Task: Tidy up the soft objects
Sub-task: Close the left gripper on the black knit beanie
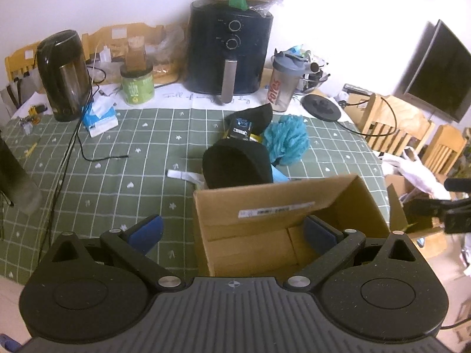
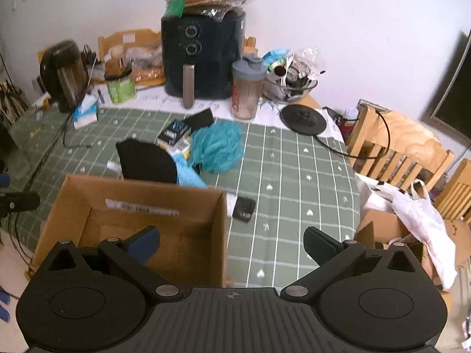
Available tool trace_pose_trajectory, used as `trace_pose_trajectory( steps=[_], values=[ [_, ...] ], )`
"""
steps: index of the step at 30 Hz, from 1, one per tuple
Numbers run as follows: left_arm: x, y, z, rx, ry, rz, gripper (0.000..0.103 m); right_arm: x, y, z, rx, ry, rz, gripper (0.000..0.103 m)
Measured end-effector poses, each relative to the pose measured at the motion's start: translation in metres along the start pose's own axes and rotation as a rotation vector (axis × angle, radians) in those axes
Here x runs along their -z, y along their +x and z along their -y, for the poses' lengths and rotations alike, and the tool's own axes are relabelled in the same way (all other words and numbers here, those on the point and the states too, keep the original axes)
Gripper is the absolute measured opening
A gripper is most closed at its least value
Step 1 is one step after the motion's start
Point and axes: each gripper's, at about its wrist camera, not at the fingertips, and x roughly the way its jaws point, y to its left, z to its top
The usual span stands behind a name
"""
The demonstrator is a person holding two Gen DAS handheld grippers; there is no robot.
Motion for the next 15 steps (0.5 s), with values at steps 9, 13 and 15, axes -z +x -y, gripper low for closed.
trace_pose_trajectory(
  steps=[9, 13, 15],
  values=[
    [-0.036, 0.015, 0.004, -0.003, 0.0, 0.021, 0.103, -0.017, 0.039, 0.046, -0.062, 0.06, 0.019, 0.103],
    [-0.051, 0.021, 0.007, 0.005, -0.011, 0.047, 0.103, -0.021, 0.051, 0.06, -0.084, 0.057, 0.028, 0.103],
    [-0.058, 0.026, 0.009, 0.006, -0.014, 0.046, 0.103, -0.023, 0.055, 0.066, -0.09, 0.049, 0.035, 0.103]
  ],
)
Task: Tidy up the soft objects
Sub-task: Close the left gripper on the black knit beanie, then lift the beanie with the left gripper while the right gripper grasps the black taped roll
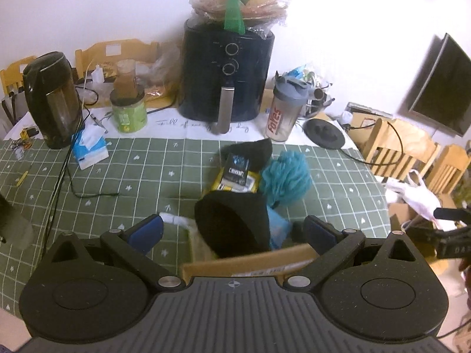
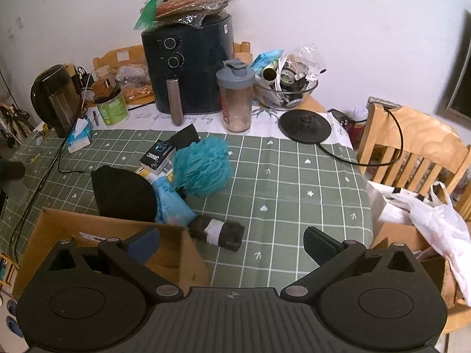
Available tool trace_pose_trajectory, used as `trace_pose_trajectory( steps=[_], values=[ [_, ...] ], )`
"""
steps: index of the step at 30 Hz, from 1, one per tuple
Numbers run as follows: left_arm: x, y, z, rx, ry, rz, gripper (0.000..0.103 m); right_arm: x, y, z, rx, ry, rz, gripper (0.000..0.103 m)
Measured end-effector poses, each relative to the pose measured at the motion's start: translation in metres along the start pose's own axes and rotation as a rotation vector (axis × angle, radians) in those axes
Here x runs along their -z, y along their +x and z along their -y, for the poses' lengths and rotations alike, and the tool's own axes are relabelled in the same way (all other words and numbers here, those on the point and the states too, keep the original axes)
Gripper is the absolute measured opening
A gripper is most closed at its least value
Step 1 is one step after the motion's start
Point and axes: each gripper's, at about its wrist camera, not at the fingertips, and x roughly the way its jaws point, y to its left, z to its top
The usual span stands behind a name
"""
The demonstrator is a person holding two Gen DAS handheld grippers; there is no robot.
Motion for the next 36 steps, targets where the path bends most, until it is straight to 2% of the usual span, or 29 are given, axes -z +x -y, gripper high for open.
trace_pose_trajectory(
  steps=[8, 11, 12, 15, 22, 27, 32, 36],
  values=[
    [-0.012, 0.027, -0.004, 0.029, -0.038, -0.048, 0.103, 0.006, 0.016, 0.02, -0.072, 0.008, -0.002, 0.103],
    [-0.018, 0.037, -0.013, 0.067, -0.082, -0.064, 0.103, 0.007, 0.02, 0.023, -0.094, 0.022, -0.003, 0.103],
    [-0.021, 0.041, -0.016, 0.082, -0.102, -0.07, 0.102, 0.008, 0.022, 0.024, -0.1, 0.026, -0.006, 0.103],
    [-0.028, 0.052, -0.025, 0.121, -0.14, -0.079, 0.087, 0.007, 0.028, 0.025, -0.102, 0.039, -0.022, 0.103],
    [-0.043, 0.087, -0.041, 0.132, -0.118, -0.124, 0.087, 0.004, 0.035, 0.019, -0.074, 0.035, -0.051, 0.103],
    [-0.041, 0.121, -0.063, 0.248, -0.256, -0.232, 0.087, -0.002, 0.039, 0.021, -0.047, 0.067, -0.057, 0.103],
    [-0.031, 0.158, -0.081, 0.321, -0.401, -0.363, 0.078, -0.006, 0.045, 0.019, -0.028, 0.099, -0.067, 0.103],
    [-0.022, 0.182, -0.092, 0.356, -0.511, -0.43, 0.065, -0.011, 0.049, 0.018, -0.01, 0.093, -0.07, 0.103]
  ],
)
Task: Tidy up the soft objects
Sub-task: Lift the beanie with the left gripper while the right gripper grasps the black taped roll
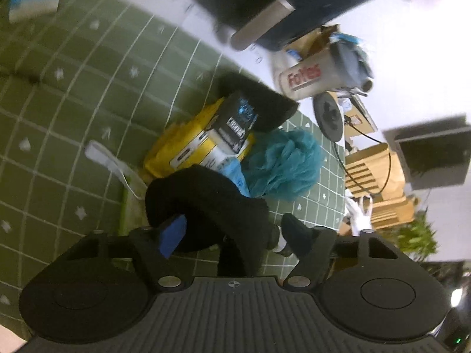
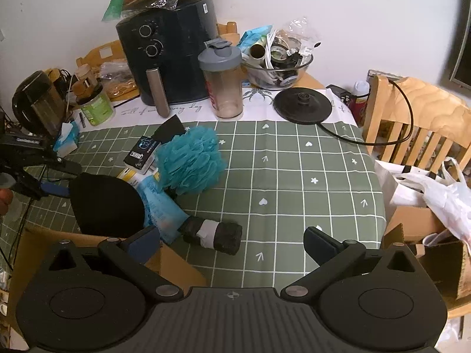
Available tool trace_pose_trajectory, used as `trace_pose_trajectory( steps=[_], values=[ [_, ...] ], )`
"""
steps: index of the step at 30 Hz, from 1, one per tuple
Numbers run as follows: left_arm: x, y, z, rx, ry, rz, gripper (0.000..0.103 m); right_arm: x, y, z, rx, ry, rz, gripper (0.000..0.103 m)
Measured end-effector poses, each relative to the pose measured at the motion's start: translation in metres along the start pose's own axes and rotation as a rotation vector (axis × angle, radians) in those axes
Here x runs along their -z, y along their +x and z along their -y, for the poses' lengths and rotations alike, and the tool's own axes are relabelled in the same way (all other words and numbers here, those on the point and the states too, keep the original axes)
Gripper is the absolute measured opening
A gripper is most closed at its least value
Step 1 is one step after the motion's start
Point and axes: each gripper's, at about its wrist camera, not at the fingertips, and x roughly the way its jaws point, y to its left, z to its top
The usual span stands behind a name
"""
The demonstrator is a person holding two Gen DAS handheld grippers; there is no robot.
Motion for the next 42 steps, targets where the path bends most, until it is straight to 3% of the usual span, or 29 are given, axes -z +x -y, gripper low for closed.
trace_pose_trajectory(
  steps=[2, 6, 12, 23, 31, 42],
  values=[
    [-0.002, 0.004, -0.005, 0.005, -0.038, -0.008, 0.059, -0.003, 0.002, 0.0, 0.005, 0.001, 0.0, 0.103],
    [-0.006, 0.01, -0.015, 0.064, -0.121, 0.003, 0.03, -0.005, 0.007, 0.003, 0.001, 0.006, -0.003, 0.103],
    [-0.005, 0.008, -0.017, 0.151, -0.177, 0.035, 0.012, -0.009, 0.018, 0.007, -0.021, 0.014, -0.021, 0.103],
    [0.011, -0.046, 0.025, 0.177, 0.001, 0.177, 0.01, -0.017, 0.063, 0.011, -0.062, -0.068, -0.12, 0.103],
    [0.033, -0.091, 0.059, 0.128, 0.178, 0.319, 0.01, -0.027, 0.108, 0.017, -0.093, 0.05, -0.223, 0.103],
    [0.066, -0.134, 0.069, 0.062, 0.252, 0.458, 0.01, -0.034, 0.185, -0.008, -0.137, 0.091, -0.434, 0.103]
  ],
)
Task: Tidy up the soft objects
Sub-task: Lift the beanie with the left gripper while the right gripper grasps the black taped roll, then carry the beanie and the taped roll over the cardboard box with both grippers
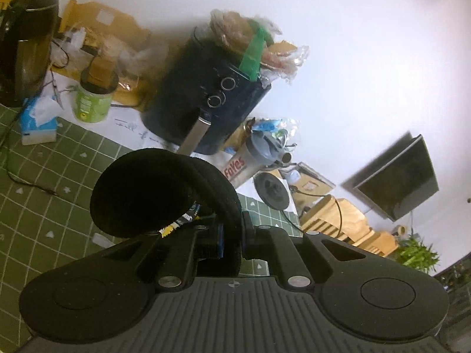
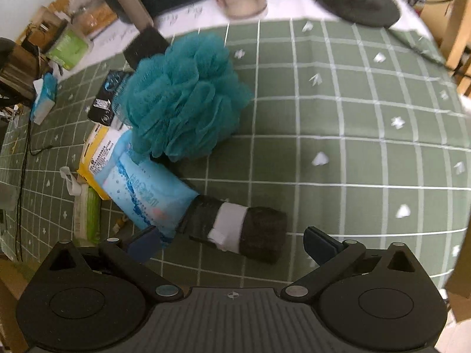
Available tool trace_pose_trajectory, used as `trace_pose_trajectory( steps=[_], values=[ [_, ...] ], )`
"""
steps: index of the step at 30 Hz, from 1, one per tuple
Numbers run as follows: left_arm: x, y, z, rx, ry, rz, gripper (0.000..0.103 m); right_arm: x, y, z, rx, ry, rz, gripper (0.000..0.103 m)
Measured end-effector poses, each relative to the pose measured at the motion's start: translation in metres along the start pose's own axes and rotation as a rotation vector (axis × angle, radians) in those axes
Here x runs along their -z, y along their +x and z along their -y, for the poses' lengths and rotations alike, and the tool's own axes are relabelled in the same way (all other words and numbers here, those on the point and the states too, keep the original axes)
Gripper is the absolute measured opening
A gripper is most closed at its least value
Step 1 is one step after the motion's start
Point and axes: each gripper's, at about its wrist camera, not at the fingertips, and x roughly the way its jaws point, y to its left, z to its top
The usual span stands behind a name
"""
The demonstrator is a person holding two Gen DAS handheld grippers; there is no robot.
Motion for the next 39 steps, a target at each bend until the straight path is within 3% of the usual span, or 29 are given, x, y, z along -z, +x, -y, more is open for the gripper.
trace_pose_trajectory(
  steps=[4, 7, 9, 11, 16, 25, 39],
  values=[
    [0.006, -0.011, 0.0, -0.018, -0.005, 0.016, 0.01, -0.009, 0.025, -0.006, -0.001, 0.016, -0.076, 0.103],
    [0.011, -0.021, -0.001, -0.033, -0.013, 0.029, 0.01, -0.014, 0.038, -0.011, 0.055, 0.015, -0.101, 0.103],
    [0.014, -0.025, -0.001, -0.041, -0.021, 0.036, 0.01, -0.016, 0.046, -0.012, 0.08, 0.027, -0.122, 0.1],
    [0.018, -0.028, -0.002, -0.043, -0.026, 0.04, 0.011, -0.016, 0.051, -0.012, 0.116, 0.037, -0.14, 0.09],
    [0.028, -0.027, -0.002, -0.041, -0.045, 0.024, 0.011, -0.013, 0.057, -0.01, 0.121, 0.065, -0.154, 0.088],
    [0.034, -0.021, 0.006, -0.026, -0.047, 0.001, 0.01, 0.001, 0.049, -0.001, 0.085, 0.067, -0.124, 0.085],
    [0.032, -0.014, 0.038, 0.018, 0.015, -0.026, 0.011, 0.008, -0.022, 0.027, -0.028, 0.161, 0.069, 0.085]
  ],
)
